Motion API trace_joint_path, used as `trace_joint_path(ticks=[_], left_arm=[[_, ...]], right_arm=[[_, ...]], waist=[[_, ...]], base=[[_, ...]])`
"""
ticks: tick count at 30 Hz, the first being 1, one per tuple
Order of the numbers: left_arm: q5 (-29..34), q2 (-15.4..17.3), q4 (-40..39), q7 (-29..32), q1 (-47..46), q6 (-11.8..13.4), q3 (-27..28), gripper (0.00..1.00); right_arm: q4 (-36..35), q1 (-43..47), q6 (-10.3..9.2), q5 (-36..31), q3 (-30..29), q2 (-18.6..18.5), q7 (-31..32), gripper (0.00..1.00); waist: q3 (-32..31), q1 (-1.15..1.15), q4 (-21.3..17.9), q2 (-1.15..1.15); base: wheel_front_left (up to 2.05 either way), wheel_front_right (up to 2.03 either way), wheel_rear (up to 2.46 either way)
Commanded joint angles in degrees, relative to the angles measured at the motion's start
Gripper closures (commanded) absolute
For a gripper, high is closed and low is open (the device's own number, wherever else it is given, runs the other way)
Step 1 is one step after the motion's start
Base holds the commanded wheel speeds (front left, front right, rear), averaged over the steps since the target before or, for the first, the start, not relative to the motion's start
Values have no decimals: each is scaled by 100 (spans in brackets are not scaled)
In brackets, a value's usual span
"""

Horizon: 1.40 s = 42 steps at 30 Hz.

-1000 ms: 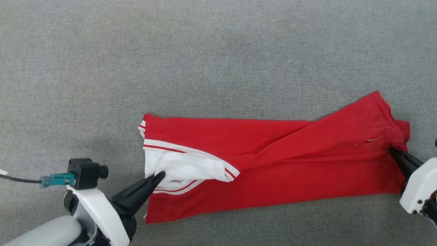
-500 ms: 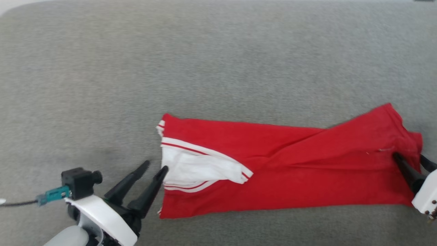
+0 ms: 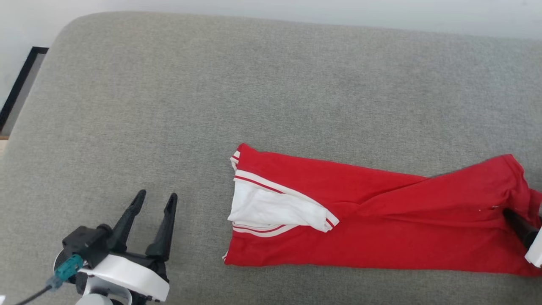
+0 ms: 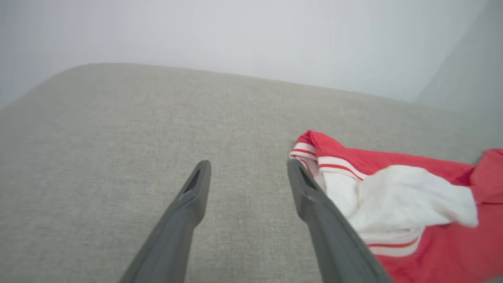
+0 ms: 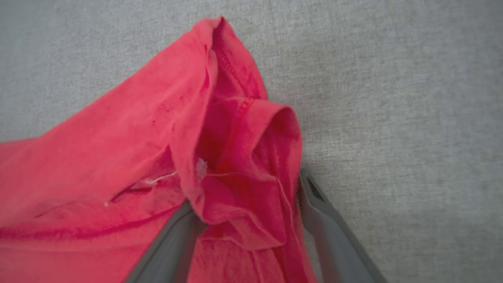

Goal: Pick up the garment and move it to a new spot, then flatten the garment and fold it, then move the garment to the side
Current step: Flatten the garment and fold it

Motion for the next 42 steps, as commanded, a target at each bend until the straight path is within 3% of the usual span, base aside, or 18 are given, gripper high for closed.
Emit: trace_joint_path(ticks=[1,3,4,5,6,8,17,29,36,42], left_arm=[[167,-98,-70,-25,100,5,150,0],[569,-232,-209,-25,174,5,390,0],[683,-325,-263,-25,224,5,477,0],[821,-368,-325,-25,260,5,550,0],[940,-410,-369,-25,290,5,627,0],[1045,-520,-431,-25,346,5,696,0],[1138,-532,-562,-25,363,5,809,0],[1010,-575,-822,-25,338,5,860,0],[920,-627,-810,-25,376,5,896,0],[888,-676,-736,-25,354,5,845,0]], right_arm=[[148,30,4,42,104,144,114,0],[223,5,4,31,115,181,173,0],[255,-1,7,31,140,200,203,6],[276,1,10,31,156,217,214,25],[286,-3,10,41,159,229,222,55],[295,-28,9,64,119,232,162,100],[123,-193,-6,28,-373,-2,-133,100],[-152,-277,2,-366,-1825,-422,-370,100],[-1310,96,2,-376,-1038,-130,76,100],[-2362,315,1,-436,293,253,418,100]], waist=[[-28,0,33,-1],[-45,0,52,-1],[-51,0,57,-1],[-59,0,62,-1],[-65,0,67,-1],[-74,0,67,-1],[-61,0,-72,-1],[-59,0,-302,-1],[-136,0,-356,-1],[-135,0,-351,-1]], base=[[0,0,0],[0,0,0],[0,0,0],[0,0,0],[0,0,0],[0,0,0],[0,0,0],[0,0,0],[0,0,0],[0,0,0]])
